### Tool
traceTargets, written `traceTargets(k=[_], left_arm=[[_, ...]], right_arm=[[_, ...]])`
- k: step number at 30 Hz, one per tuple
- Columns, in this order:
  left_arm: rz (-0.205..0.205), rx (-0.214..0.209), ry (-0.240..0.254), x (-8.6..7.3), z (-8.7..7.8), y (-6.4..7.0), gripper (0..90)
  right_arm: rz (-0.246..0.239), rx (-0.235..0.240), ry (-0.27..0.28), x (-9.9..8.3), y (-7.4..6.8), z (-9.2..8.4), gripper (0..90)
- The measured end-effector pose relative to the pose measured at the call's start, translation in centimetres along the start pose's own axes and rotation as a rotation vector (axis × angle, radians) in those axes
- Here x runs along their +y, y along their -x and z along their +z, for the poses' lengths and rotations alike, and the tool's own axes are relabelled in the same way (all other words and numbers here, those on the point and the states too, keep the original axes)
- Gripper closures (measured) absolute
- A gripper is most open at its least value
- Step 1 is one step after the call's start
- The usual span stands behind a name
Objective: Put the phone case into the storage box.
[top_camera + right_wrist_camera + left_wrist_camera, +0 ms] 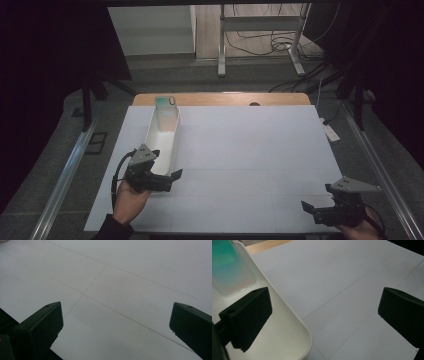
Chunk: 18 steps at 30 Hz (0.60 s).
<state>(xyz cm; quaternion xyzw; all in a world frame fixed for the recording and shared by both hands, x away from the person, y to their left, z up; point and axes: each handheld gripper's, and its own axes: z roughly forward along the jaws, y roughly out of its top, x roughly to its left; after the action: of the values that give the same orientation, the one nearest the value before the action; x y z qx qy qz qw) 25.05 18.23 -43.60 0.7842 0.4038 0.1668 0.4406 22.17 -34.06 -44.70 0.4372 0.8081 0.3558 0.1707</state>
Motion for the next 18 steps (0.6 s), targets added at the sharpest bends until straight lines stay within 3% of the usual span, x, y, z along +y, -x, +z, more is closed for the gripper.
traceTargets(k=[18], left_arm=[[-0.046,0.035,0.003,-2.1,-2.4,0.0,0.0]], right_arm=[[0.001,-0.002,0.001,0.0,0.0,0.0,0.0]])
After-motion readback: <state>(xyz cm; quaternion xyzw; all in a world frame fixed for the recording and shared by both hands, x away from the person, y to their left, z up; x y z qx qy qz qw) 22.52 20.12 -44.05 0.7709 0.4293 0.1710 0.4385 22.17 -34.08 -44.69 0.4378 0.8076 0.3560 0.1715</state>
